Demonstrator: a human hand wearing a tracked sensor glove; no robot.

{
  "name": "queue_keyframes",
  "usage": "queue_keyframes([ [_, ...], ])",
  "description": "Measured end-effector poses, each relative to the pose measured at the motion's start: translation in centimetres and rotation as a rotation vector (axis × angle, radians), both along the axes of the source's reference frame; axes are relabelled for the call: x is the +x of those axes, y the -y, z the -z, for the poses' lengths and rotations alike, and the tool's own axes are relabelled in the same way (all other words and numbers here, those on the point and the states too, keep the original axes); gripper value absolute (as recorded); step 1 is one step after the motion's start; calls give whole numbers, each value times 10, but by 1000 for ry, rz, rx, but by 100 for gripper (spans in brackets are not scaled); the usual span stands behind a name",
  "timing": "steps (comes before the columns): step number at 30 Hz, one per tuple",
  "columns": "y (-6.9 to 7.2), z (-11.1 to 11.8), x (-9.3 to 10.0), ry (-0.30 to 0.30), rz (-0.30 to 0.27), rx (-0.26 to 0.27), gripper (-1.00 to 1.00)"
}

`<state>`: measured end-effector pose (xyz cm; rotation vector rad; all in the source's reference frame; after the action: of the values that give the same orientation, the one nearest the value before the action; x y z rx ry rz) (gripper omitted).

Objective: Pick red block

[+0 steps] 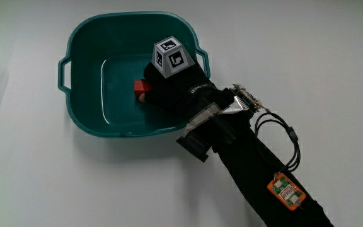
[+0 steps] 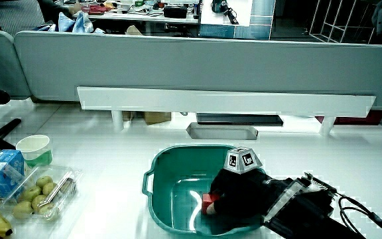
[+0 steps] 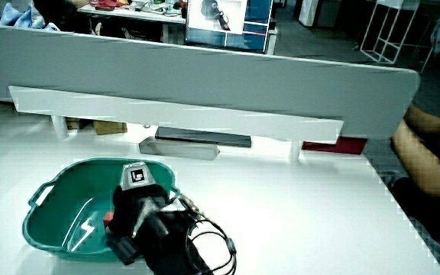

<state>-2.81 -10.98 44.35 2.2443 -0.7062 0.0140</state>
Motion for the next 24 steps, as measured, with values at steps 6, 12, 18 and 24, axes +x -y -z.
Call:
queue_keyframes([
  [6, -1, 5, 0, 14, 13, 20, 100],
  [12, -2, 9, -1, 22, 32, 32, 100],
  [18, -4, 23, -1, 46, 44, 49, 100],
  [24, -7, 38, -2, 51, 66, 84, 100],
])
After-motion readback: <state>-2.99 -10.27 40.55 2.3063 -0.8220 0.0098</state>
